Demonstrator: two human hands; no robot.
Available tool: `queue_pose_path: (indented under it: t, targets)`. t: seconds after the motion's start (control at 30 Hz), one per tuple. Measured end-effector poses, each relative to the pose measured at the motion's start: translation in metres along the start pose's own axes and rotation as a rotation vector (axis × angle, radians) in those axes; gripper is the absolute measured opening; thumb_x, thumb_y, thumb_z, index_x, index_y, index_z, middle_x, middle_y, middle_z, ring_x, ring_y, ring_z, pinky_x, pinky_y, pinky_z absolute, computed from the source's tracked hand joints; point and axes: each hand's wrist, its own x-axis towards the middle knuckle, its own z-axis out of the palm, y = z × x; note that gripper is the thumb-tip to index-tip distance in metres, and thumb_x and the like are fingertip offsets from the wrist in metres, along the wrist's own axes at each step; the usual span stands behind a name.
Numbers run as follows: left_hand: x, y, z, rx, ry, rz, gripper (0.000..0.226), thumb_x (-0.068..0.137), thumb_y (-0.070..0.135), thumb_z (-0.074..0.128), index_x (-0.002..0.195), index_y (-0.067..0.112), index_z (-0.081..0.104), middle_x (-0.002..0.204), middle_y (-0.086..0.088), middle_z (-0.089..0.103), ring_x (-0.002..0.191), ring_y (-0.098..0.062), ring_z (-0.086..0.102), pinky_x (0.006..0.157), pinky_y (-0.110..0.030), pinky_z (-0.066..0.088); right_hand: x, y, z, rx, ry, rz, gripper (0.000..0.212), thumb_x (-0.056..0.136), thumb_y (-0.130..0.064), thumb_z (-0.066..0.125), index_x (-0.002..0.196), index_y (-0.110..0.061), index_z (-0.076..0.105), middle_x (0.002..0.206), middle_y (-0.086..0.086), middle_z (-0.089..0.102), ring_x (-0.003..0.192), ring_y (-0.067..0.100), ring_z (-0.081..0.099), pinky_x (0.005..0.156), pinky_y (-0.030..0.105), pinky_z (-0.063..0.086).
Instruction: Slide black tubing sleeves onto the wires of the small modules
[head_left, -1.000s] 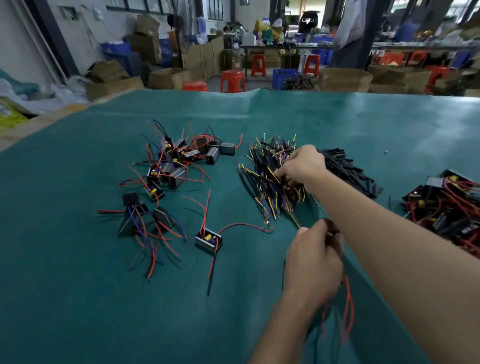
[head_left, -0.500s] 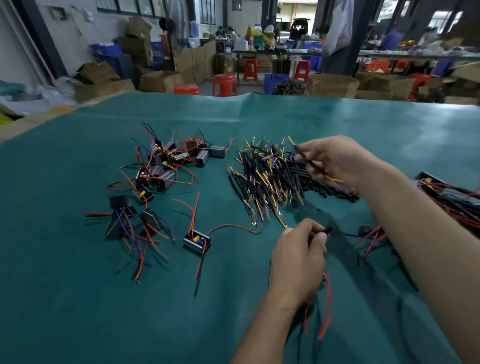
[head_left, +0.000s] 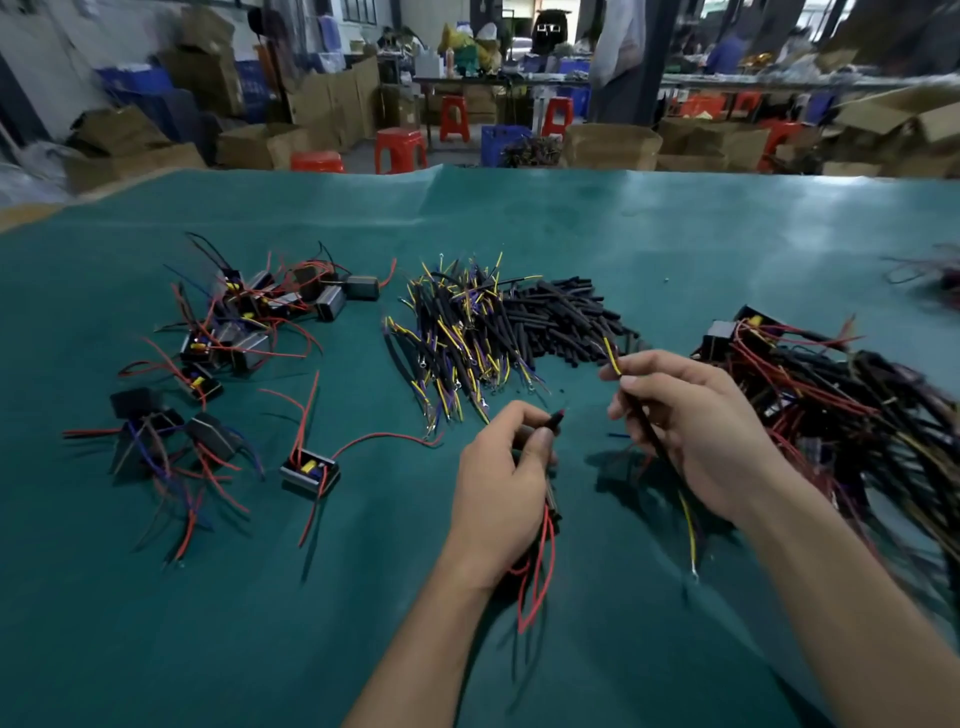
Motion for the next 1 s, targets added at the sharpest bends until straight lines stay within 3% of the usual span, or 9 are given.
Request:
queue_pose_path:
  t: [0.17,0.27,0.4,0.57,0.77,1.0]
  targets:
    - [0.001,-0.001,0.001,0.001,0.009,0.005,0.018,0.099,0.007,0.057,0.090,0.022,0.062,0.071,0.005,0.065,0.070,-0.013,0.061,0.072,-0.037,0.051,0.002,0.003,-0.003,0.060,-0.009,-0.010,0.026,0.093,0.002,0.057,0.111,-0.009,0.072,0.090,0.014,0.076,0.045,0.013,0.048,0.038,0.017,0.032]
    - [0.001,0.000,0.001,-0.007,0.011,0.001,0.017,0.099,0.007,0.056,0.091,0.021,0.062,0.069,0.010,0.064,0.070,-0.010,0.060,0.073,-0.036,0.050,0.001,0.005,-0.002,0.059,0.006,-0.036,0.030,0.090,0.007,0.056,0.104,-0.013,0.074,0.096,0.013,0.077,0.046,0.013,0.047,0.041,0.018,0.038]
    - [0.001,0.000,0.001,0.015,0.006,0.002,0.016,0.101,0.008,0.054,0.094,0.021,0.061,0.069,0.016,0.063,0.070,-0.008,0.059,0.074,-0.037,0.050,-0.002,0.008,0.002,0.028,0.028,-0.031,0.030,0.089,0.007,0.057,0.090,-0.019,0.074,0.090,0.012,0.077,0.049,0.016,0.050,0.043,0.019,0.041]
    - [0.001,0.000,0.000,0.021,0.017,0.009,0.017,0.100,0.007,0.054,0.094,0.021,0.060,0.069,0.016,0.063,0.072,-0.007,0.060,0.075,-0.030,0.048,-0.002,0.014,0.010,-0.060,0.071,-0.081,0.015,0.090,0.003,0.067,0.090,-0.011,0.070,0.081,0.010,0.077,0.060,0.015,0.060,0.045,0.010,0.039]
    - [0.002,-0.002,0.000,0.011,0.018,0.002,0.017,0.101,0.007,0.053,0.096,0.021,0.060,0.071,0.017,0.063,0.074,-0.004,0.060,0.074,-0.023,0.047,-0.005,0.018,0.016,-0.111,0.092,-0.086,0.018,0.083,0.009,0.073,0.085,-0.008,0.068,0.079,0.010,0.077,0.078,0.022,0.073,0.043,0.021,0.043]
    - [0.001,-0.004,0.000,0.034,0.045,-0.010,0.014,0.103,0.008,0.048,0.102,0.018,0.059,0.075,0.013,0.063,0.075,-0.002,0.058,0.073,-0.022,0.046,-0.009,0.018,0.022,-0.081,0.042,-0.095,0.018,0.078,0.012,0.078,0.082,-0.003,0.068,0.075,0.009,0.075,0.068,0.016,0.068,0.053,0.026,0.055]
